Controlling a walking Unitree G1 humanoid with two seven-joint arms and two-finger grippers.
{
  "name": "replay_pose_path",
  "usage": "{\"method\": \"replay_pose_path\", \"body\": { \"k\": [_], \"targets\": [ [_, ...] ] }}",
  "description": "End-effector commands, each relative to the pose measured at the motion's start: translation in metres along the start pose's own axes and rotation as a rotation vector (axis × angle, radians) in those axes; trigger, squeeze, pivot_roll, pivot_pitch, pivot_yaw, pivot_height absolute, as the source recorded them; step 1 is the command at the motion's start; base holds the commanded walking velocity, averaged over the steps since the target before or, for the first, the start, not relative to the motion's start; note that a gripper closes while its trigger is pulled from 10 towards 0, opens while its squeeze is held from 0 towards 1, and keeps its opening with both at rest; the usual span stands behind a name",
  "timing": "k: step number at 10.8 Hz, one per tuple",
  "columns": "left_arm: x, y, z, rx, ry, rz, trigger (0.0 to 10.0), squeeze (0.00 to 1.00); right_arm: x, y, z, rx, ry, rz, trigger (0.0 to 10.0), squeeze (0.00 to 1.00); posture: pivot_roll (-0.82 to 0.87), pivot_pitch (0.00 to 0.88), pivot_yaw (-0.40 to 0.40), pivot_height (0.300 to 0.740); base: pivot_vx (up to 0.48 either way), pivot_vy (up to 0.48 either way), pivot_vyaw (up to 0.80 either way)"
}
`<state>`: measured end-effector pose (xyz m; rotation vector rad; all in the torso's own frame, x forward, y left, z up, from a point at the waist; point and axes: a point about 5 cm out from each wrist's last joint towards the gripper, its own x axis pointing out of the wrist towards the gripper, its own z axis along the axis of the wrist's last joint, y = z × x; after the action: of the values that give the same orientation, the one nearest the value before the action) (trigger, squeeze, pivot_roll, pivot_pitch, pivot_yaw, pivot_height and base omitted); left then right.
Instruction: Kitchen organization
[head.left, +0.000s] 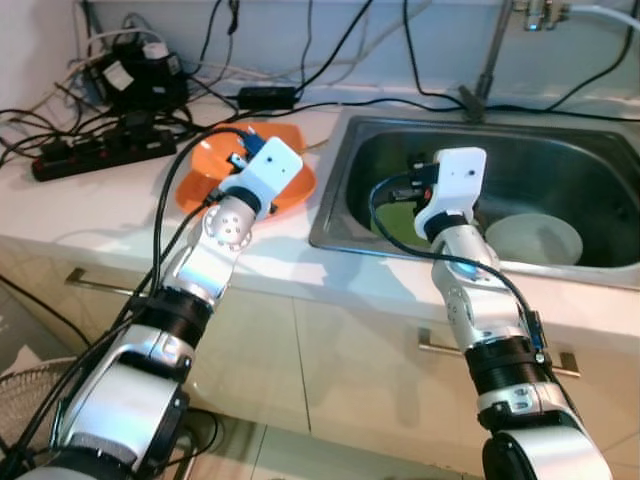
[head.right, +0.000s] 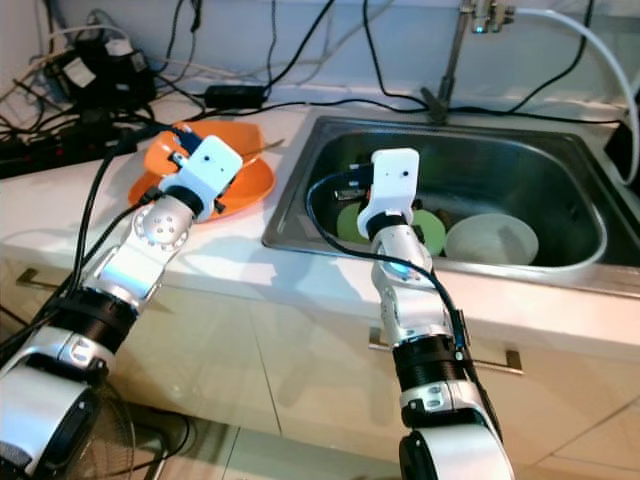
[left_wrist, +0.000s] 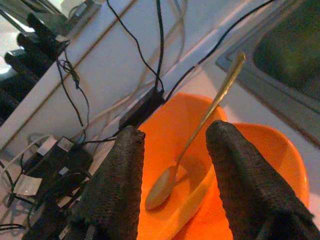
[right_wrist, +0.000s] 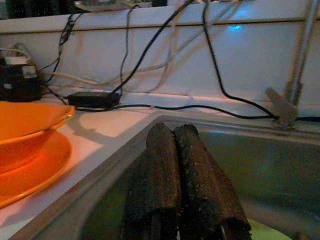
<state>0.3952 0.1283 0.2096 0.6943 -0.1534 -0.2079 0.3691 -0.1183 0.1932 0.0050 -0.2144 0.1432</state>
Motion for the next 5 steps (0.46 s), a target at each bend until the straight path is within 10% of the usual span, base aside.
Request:
{"method": "replay_pose_path", "body": {
  "k": [1,3,4,5],
  "targets": [
    [0.002,0.004,0.001,0.019,-0.003,-0.009,10.0,1.0,0.002,0.002,0.002,0.001,-0.002,0.003,10.0,0.0,0.12,0.008,0.033,0.74,0.0,0.0,0.0],
    [0.006,0.0,0.002,0.059,0.006,-0.042,10.0,1.0,0.002,0.002,0.002,0.001,-0.004,0.007,10.0,0.0,0.12,0.012,0.032,0.74,0.0,0.0,0.0],
    [0.008,-0.008,0.007,0.056,-0.02,-0.093,10.0,0.0,0.002,0.002,0.002,0.001,-0.003,0.007,10.0,0.0,0.12,0.013,0.033,0.74,0.0,0.0,0.0],
    [0.011,-0.012,0.012,0.07,-0.044,-0.116,10.0,0.0,0.001,0.002,0.002,0.001,-0.004,0.007,10.0,0.0,0.12,0.017,0.036,0.74,0.0,0.0,0.0]
  ]
}}
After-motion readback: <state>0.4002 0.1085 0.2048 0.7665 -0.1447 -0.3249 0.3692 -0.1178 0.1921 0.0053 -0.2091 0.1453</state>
